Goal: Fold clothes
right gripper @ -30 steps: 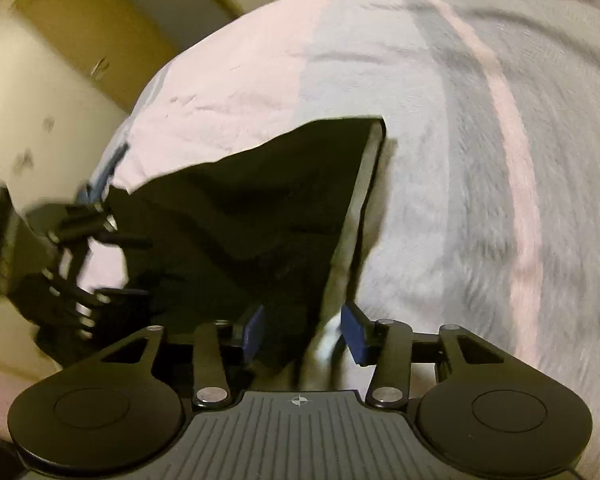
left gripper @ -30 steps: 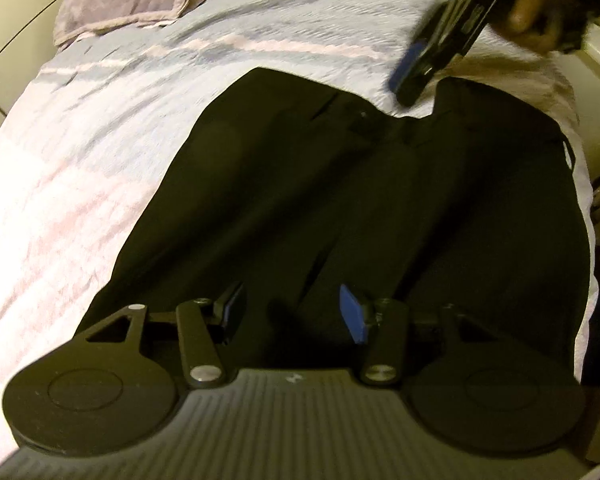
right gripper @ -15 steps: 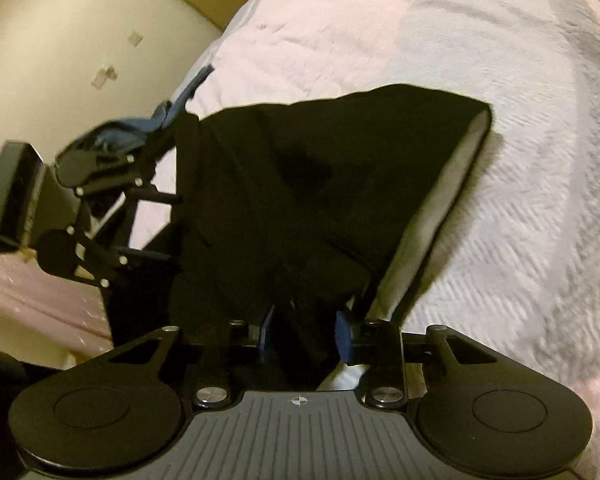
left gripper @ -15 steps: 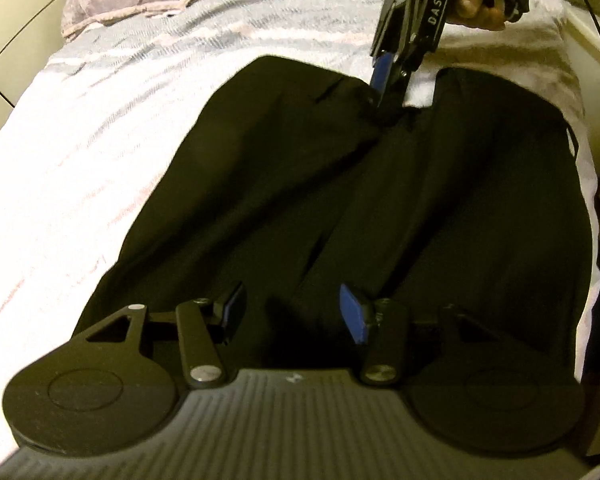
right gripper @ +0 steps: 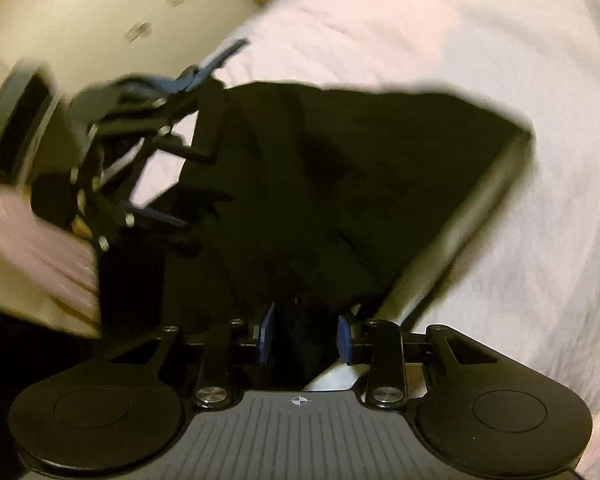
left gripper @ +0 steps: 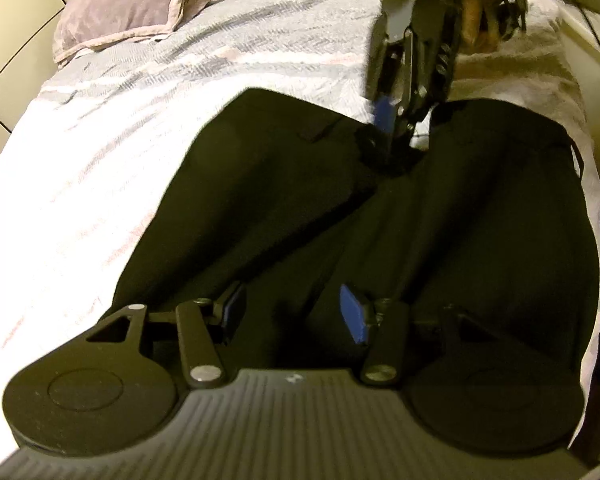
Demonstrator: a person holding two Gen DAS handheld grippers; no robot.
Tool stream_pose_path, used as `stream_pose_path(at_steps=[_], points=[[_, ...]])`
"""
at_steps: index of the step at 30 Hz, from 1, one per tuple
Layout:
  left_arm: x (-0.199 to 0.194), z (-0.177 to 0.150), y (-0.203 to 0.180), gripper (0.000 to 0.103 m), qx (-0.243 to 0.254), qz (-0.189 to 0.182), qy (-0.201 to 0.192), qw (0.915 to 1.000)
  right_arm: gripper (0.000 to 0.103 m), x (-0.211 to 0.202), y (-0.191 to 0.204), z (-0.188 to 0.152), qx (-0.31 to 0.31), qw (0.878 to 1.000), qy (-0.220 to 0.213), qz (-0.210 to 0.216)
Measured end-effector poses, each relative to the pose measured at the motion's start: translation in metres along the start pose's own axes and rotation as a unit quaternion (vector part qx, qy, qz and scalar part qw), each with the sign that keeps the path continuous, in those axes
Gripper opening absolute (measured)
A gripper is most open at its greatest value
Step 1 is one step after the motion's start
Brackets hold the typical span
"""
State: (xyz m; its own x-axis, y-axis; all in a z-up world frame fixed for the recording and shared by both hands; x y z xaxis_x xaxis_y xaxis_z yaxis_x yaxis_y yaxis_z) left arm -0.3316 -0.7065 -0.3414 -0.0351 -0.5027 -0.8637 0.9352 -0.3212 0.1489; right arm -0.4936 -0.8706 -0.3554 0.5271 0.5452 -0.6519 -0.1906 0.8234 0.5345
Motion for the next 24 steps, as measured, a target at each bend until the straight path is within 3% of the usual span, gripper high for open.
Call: stream_pose_path(at_steps=[1, 2, 4, 5, 9, 11, 12, 14, 17, 19, 20, 21, 22, 24], points=[[-0.003, 0.002, 0.001, 0.047, -0.002, 0.001, -0.003, 1.0000, 0.015, -0.005, -0.007, 0.000, 0.055, 0.998, 0.002, 0.034], [-0.004, 0.004, 0.003, 0.047, -0.005, 0.003, -0.007, 1.0000, 0.015, -0.010, -0.012, 0.002, 0.109, 0.991, -0.006, 0.083], [-0.006, 0.009, 0.005, 0.047, -0.010, 0.008, -0.015, 0.9998, 0.015, -0.026, -0.019, 0.007, 0.193, 0.964, -0.046, 0.176], [-0.005, 0.009, 0.007, 0.048, -0.015, 0.009, -0.015, 0.9997, 0.015, -0.032, -0.023, 0.008, 0.213, 0.955, -0.058, 0.196], [0.003, 0.010, 0.012, 0.048, -0.026, 0.014, -0.011, 0.9995, 0.018, -0.029, -0.034, 0.003, 0.190, 0.975, -0.024, 0.115], [0.005, 0.010, 0.010, 0.048, -0.019, 0.018, -0.007, 0.9996, 0.040, -0.025, -0.035, -0.004, 0.166, 0.984, -0.017, 0.070], [0.004, 0.009, 0.010, 0.048, -0.018, 0.018, -0.007, 0.9997, 0.044, -0.024, -0.033, -0.006, 0.152, 0.987, -0.025, 0.053], [0.003, 0.005, 0.011, 0.048, -0.019, 0.021, -0.004, 0.9996, 0.054, -0.018, -0.031, -0.011, 0.149, 0.987, -0.049, 0.043], [0.000, -0.002, 0.016, 0.048, -0.025, 0.032, 0.001, 0.9992, 0.055, -0.010, -0.027, -0.018, 0.146, 0.985, -0.083, 0.032], [-0.005, -0.009, 0.024, 0.048, -0.036, 0.043, 0.006, 0.9984, 0.055, 0.001, -0.023, -0.023, 0.172, 0.979, -0.089, 0.057], [-0.009, -0.013, 0.029, 0.048, -0.042, 0.049, 0.009, 0.9979, 0.050, 0.006, -0.021, -0.023, 0.184, 0.977, -0.085, 0.066], [-0.012, -0.017, 0.034, 0.048, -0.049, 0.055, 0.013, 0.9972, 0.036, 0.009, -0.019, -0.024, 0.190, 0.976, -0.073, 0.080], [-0.017, -0.022, 0.037, 0.048, -0.052, 0.060, 0.016, 0.9967, 0.008, 0.010, -0.017, -0.025, 0.198, 0.973, -0.063, 0.096], [-0.026, -0.032, 0.044, 0.048, -0.057, 0.068, 0.019, 0.9959, 0.008, -0.003, -0.014, -0.027, 0.233, 0.957, -0.070, 0.159]])
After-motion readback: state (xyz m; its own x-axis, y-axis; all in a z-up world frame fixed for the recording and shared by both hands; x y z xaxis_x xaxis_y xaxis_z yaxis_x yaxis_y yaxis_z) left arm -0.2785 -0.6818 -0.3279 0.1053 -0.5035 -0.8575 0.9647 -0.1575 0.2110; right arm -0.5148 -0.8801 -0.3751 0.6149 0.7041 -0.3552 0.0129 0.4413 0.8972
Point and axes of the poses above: each gripper's, at about its wrist camera, not at the fingertips, and x roughly the way its jaws point, y to its left, z to its top, the point moved 4 cm from there along x, roughly the way its jaws point, and after that the axes turned 13 degrees about -x, right-handed, at the moved point
